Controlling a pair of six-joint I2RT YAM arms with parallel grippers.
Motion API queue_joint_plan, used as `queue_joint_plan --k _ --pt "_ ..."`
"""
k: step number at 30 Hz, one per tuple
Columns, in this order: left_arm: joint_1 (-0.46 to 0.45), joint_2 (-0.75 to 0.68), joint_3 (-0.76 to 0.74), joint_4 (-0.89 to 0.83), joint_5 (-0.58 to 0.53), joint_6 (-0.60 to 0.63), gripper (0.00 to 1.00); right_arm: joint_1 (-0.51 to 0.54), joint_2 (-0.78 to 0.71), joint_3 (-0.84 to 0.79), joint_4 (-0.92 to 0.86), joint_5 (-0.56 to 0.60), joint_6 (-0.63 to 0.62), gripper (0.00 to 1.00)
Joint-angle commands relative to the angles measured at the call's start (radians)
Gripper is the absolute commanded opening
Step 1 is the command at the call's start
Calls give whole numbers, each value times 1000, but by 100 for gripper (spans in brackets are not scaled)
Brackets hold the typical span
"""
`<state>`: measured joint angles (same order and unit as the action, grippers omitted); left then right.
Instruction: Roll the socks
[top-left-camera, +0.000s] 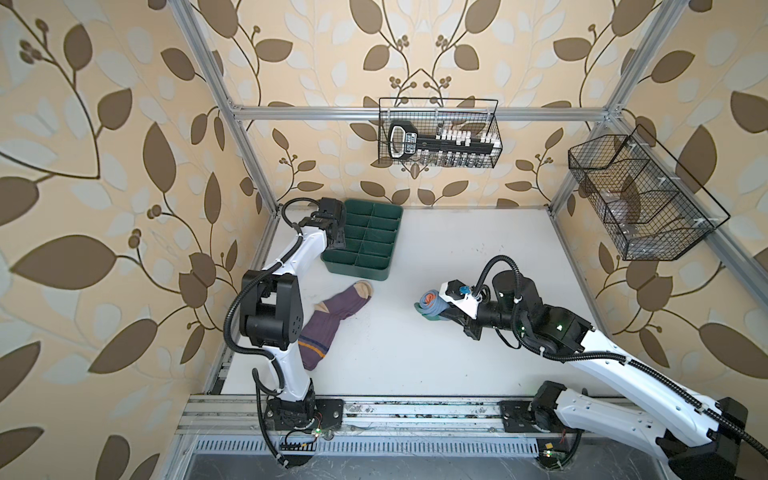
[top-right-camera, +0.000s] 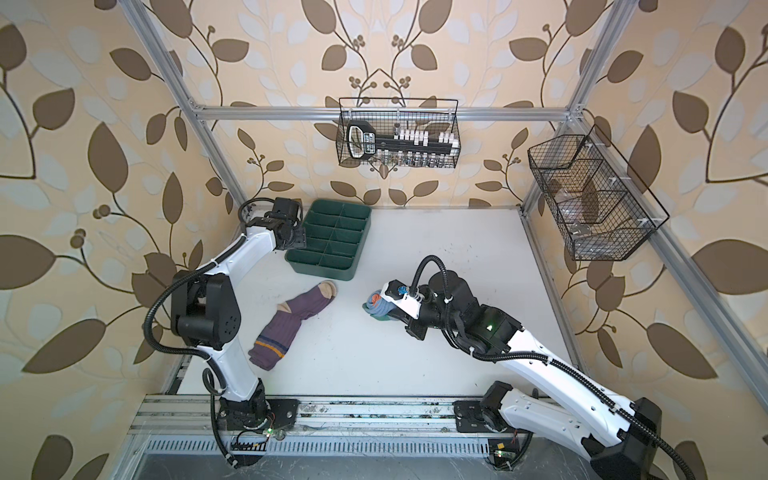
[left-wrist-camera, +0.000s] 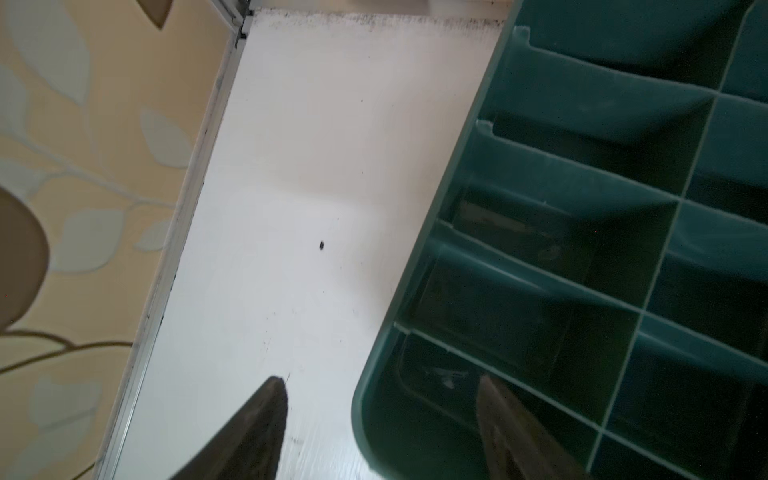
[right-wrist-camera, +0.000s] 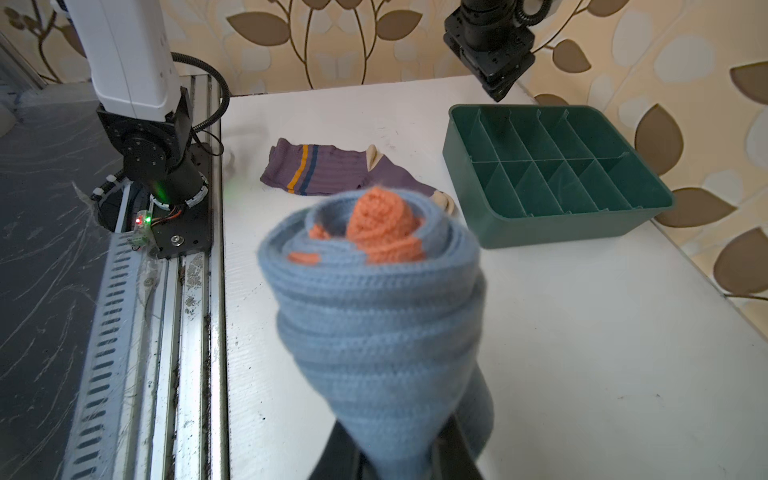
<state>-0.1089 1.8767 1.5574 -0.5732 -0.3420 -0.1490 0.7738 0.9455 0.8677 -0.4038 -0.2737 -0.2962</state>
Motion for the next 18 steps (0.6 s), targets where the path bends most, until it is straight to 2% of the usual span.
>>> queue_joint_plan --k 1,5,10,18 --pt "19 63 112 -26 -33 56 71 10 4 -9 -27 -17 -29 0" --pt "56 139 185 -48 9 55 62 12 9 2 -63 9 -56 0" --pt "104 193 217 -75 111 26 51 10 19 7 -56 7 -67 0" --pt "104 245 258 -99 186 11 49 9 47 10 -66 4 -86 0"
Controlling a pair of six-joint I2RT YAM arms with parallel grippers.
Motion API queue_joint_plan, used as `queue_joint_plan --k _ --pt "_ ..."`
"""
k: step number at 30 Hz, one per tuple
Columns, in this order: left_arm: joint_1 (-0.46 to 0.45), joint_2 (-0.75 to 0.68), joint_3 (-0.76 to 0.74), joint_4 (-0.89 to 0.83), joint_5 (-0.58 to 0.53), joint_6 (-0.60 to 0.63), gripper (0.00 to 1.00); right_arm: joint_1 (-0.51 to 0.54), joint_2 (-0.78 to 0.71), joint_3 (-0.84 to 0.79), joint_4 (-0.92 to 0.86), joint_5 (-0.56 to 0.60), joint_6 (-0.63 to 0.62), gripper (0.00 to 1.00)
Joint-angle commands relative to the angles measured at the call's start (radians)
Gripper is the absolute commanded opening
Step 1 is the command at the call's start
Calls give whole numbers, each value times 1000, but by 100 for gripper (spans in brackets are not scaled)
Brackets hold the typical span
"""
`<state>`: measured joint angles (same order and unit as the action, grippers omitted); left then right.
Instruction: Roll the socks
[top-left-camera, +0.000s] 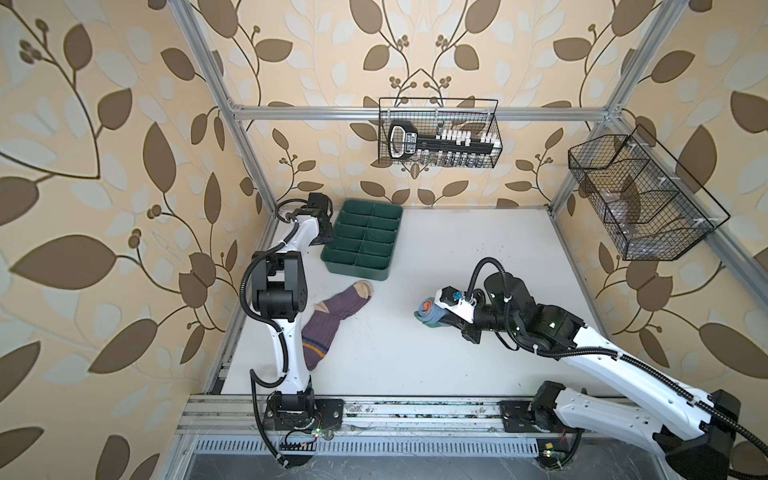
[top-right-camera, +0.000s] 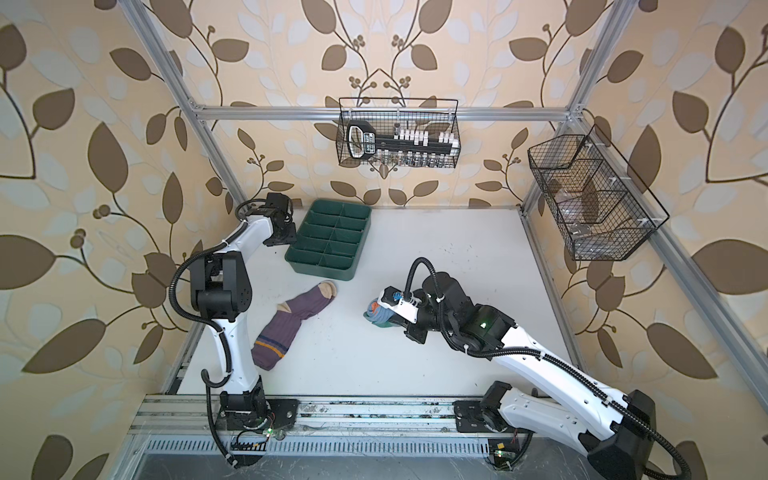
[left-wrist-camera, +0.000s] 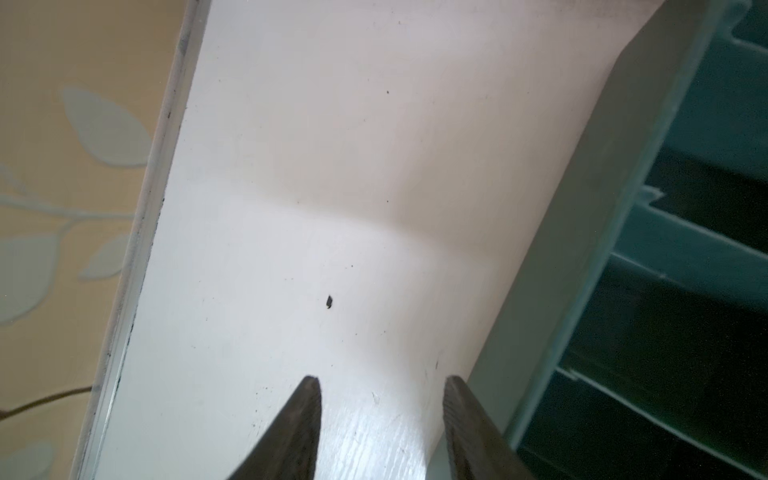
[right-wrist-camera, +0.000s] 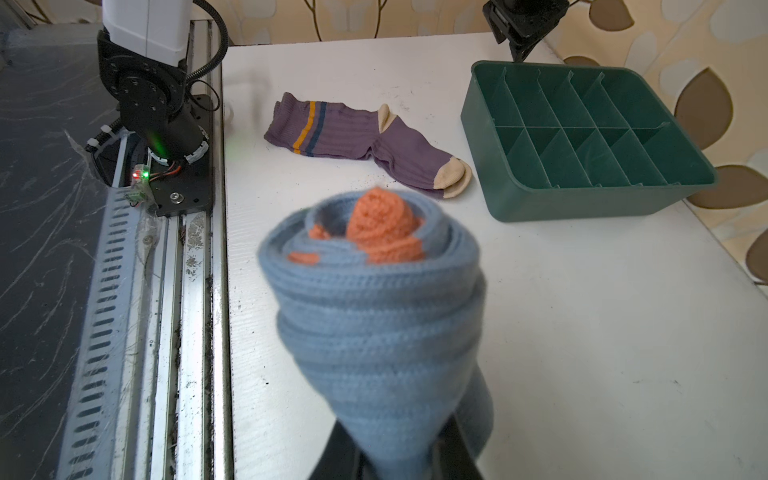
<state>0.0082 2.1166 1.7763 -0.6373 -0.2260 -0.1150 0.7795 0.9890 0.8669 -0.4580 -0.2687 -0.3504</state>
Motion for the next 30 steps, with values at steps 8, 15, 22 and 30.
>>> queue_joint_plan --k 8,15,22,30 --pt "-2 -143 -153 157 117 -83 68 -5 4 -3 -11 -4 -34 0" --pt "-3 -195 -254 235 166 -99 70 -8 0 -5 -9 -12 -32 0" --pt "-4 -283 -340 309 215 -126 70 -9 -3 -19 1 -15 -22 0" --pt "-19 -326 -351 270 281 -73 70 -10 -2 -25 11 -16 -18 0"
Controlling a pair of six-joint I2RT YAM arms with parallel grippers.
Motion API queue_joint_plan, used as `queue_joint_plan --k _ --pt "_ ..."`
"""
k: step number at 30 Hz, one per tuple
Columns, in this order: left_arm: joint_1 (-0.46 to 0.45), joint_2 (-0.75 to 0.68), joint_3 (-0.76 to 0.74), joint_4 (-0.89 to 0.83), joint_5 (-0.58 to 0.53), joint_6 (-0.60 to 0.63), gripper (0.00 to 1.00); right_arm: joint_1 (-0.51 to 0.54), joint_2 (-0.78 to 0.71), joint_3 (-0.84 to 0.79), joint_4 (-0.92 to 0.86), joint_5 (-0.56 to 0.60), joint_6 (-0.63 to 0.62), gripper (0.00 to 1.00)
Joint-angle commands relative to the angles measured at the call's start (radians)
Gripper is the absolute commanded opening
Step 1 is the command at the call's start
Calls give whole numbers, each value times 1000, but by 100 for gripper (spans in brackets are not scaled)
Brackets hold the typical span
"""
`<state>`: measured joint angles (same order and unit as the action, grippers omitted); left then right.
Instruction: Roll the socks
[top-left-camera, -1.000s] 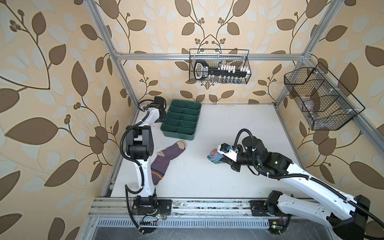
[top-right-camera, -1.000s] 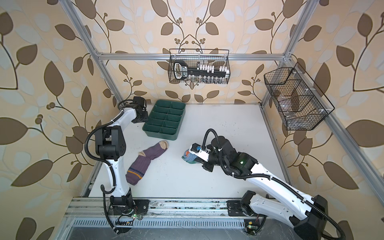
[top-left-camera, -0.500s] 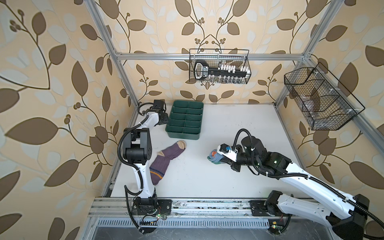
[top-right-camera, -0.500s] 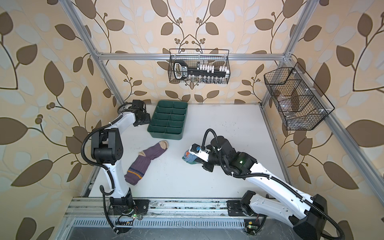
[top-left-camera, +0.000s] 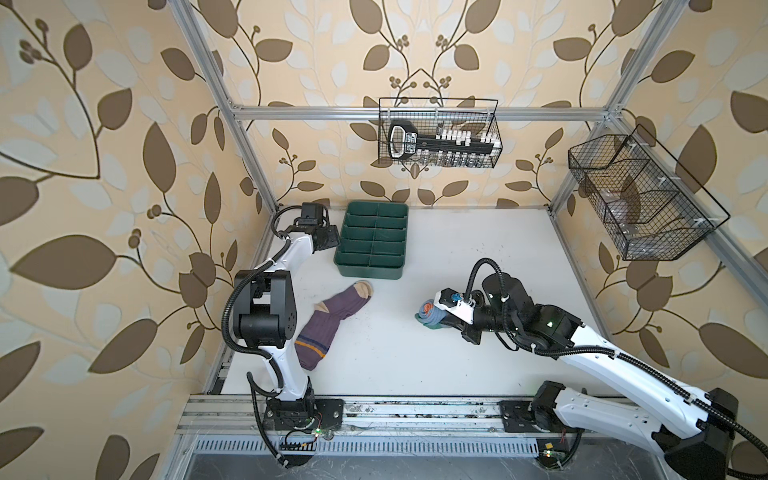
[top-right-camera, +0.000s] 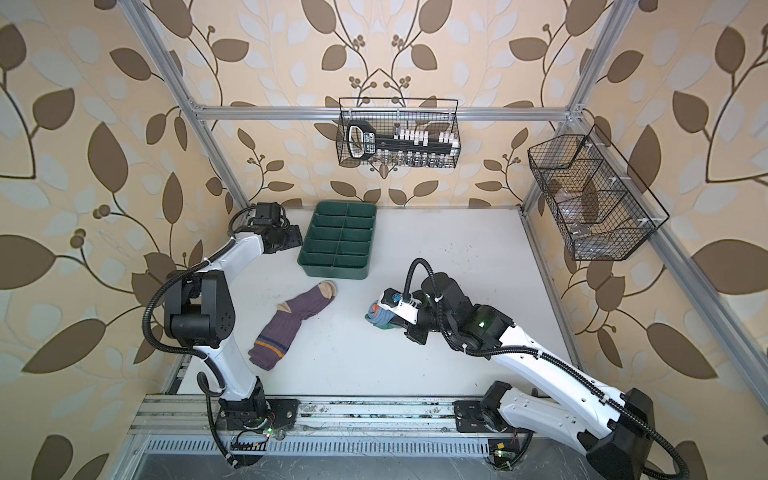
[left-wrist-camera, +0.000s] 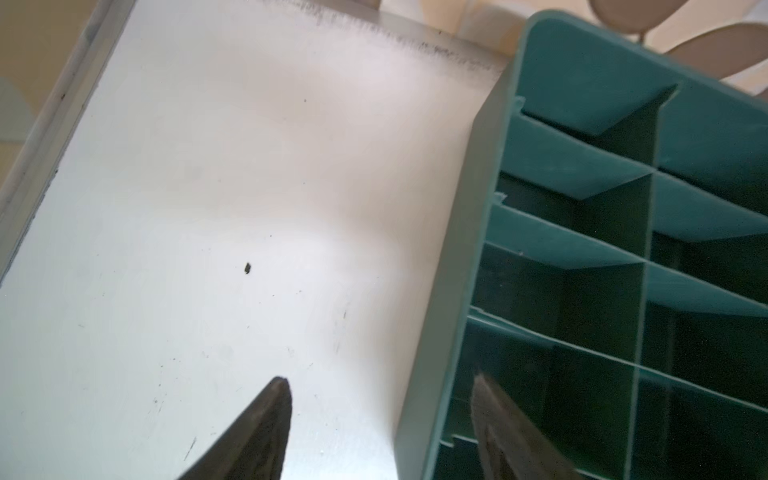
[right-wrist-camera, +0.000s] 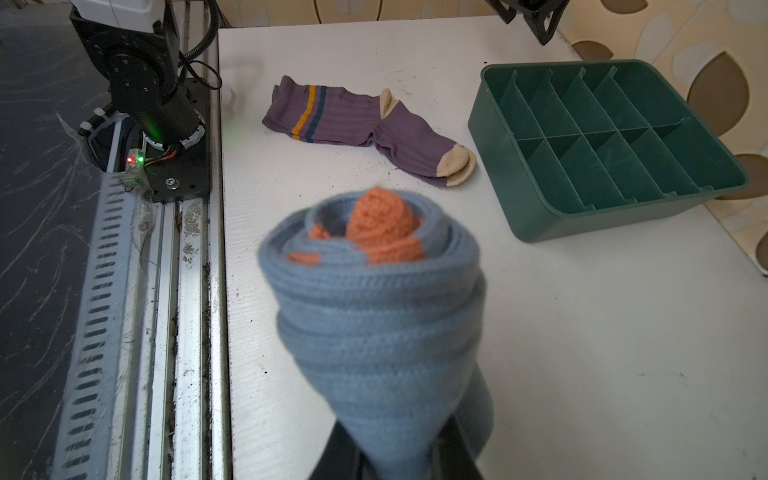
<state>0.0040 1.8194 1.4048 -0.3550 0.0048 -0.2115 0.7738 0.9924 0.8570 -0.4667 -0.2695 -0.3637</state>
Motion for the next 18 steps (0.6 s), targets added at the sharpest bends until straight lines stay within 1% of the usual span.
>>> queue_joint_plan --k 1,4,12,15,18 --pt "-23 -22 21 -20 50 30 70 -5 -4 -15 23 -18 -4 0" --pt "-37 11 29 -42 53 35 67 -5 -5 -13 24 -20 0 0" --pt "-78 100 88 -102 22 55 57 -5 -20 -17 17 -15 7 0" --pt "-79 121 98 -106 9 53 51 -5 -18 -16 18 -14 10 0" --pt "-79 129 101 -102 10 49 41 -5 -15 -15 16 -13 12 0"
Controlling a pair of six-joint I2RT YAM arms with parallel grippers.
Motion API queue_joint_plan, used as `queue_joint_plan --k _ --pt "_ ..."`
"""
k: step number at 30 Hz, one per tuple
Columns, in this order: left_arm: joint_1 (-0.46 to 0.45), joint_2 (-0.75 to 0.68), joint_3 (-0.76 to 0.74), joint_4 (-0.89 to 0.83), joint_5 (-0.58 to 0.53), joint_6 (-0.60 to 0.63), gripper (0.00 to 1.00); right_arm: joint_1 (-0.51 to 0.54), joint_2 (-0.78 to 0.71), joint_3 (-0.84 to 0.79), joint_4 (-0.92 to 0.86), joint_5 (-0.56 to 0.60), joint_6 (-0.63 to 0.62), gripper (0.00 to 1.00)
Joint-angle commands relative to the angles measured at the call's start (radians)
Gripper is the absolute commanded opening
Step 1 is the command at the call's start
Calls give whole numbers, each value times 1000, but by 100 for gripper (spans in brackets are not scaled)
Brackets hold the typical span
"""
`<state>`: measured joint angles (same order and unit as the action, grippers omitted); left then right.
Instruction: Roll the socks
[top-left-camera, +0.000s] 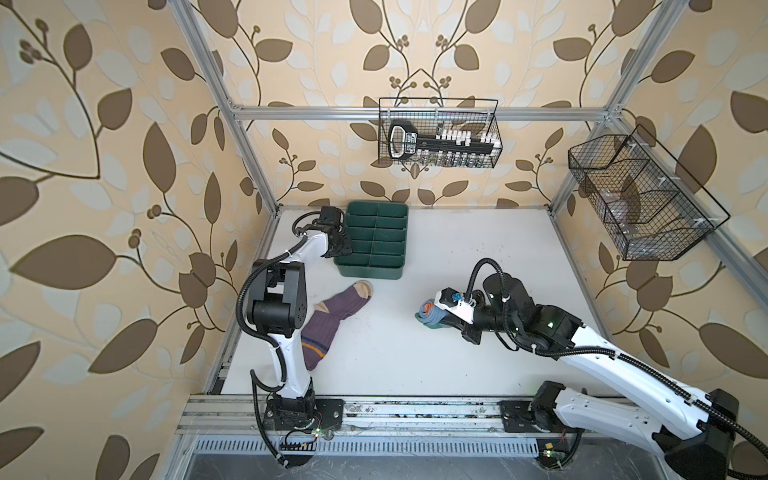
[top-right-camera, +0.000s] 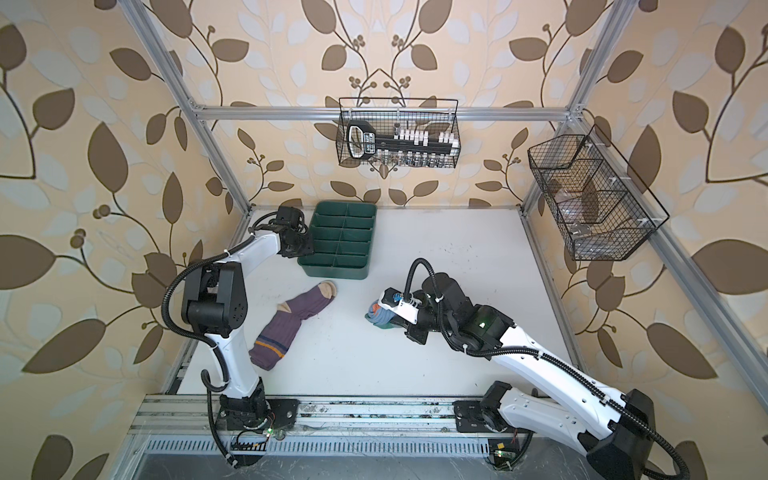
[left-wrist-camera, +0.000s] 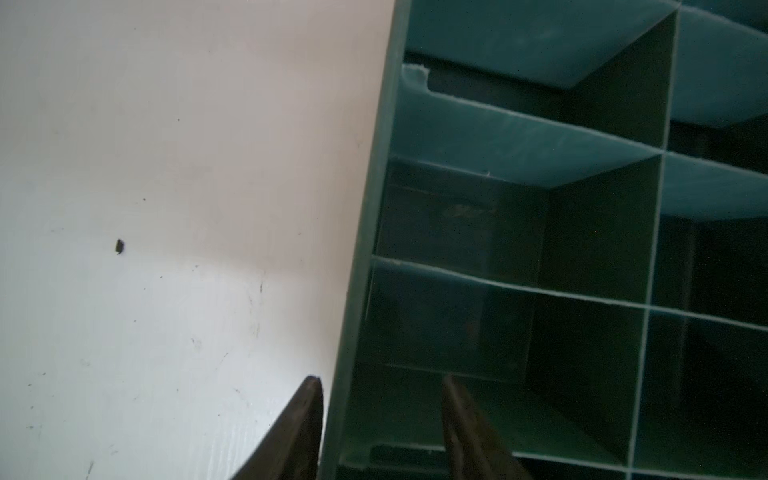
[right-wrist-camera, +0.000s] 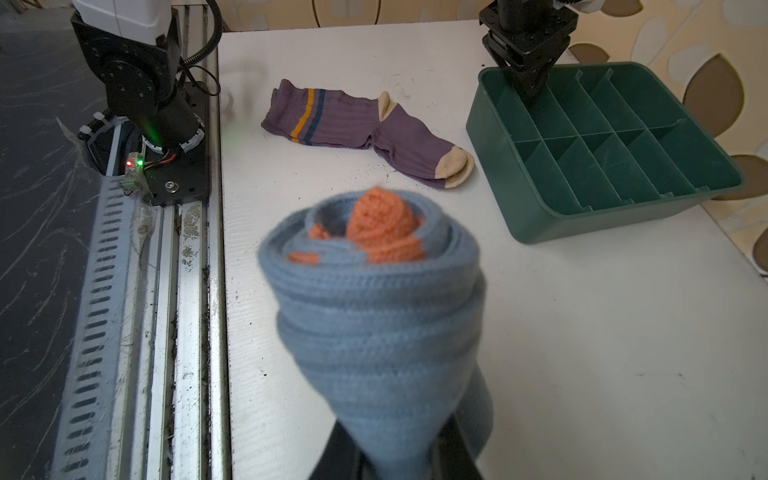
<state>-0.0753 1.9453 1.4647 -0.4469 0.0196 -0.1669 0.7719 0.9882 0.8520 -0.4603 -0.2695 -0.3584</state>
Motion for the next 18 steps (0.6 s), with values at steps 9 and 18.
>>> queue_joint_plan --k 9,18 --pt "-26 1 43 5 39 -21 3 -5 -9 -16 26 1 14 0" --pt "-199 -30 28 28 7 -78 0 -203 -66 13 136 80 58 0"
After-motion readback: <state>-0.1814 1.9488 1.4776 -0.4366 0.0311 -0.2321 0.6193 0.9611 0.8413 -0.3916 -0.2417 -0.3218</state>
